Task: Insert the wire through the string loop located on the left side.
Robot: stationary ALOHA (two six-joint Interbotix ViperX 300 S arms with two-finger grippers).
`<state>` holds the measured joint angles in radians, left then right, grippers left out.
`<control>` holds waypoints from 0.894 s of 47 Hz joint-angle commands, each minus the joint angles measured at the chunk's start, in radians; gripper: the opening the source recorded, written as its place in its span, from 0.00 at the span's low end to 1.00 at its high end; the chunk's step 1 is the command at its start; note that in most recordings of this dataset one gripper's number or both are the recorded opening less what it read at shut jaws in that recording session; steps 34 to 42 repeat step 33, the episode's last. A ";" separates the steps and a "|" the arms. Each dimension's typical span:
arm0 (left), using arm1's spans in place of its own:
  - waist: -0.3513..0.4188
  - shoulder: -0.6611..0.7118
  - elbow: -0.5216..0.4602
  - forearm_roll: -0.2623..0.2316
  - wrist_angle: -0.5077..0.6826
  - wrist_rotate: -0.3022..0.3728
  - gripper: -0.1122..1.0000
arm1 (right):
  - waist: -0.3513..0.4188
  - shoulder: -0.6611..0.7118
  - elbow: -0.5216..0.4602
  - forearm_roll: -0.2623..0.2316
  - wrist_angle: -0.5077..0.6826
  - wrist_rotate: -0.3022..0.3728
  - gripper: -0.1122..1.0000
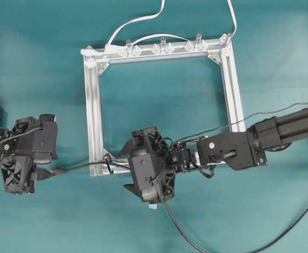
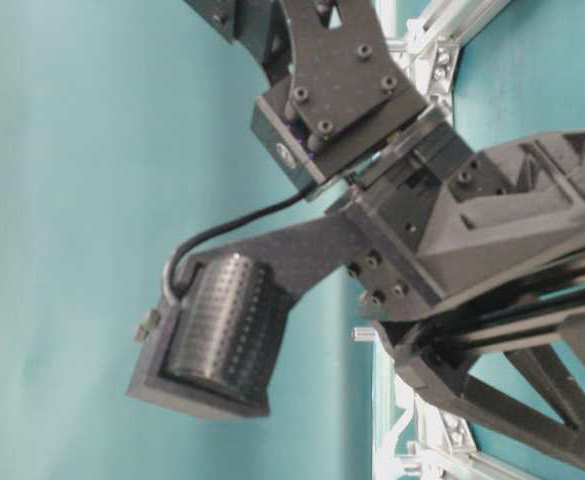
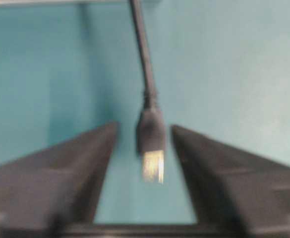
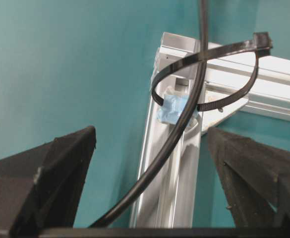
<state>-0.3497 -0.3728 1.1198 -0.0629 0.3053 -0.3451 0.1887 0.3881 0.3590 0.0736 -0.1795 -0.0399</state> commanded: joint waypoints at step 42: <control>0.078 -0.184 -0.012 0.040 0.003 0.049 0.80 | -0.034 -0.095 -0.009 -0.002 -0.003 -0.011 0.93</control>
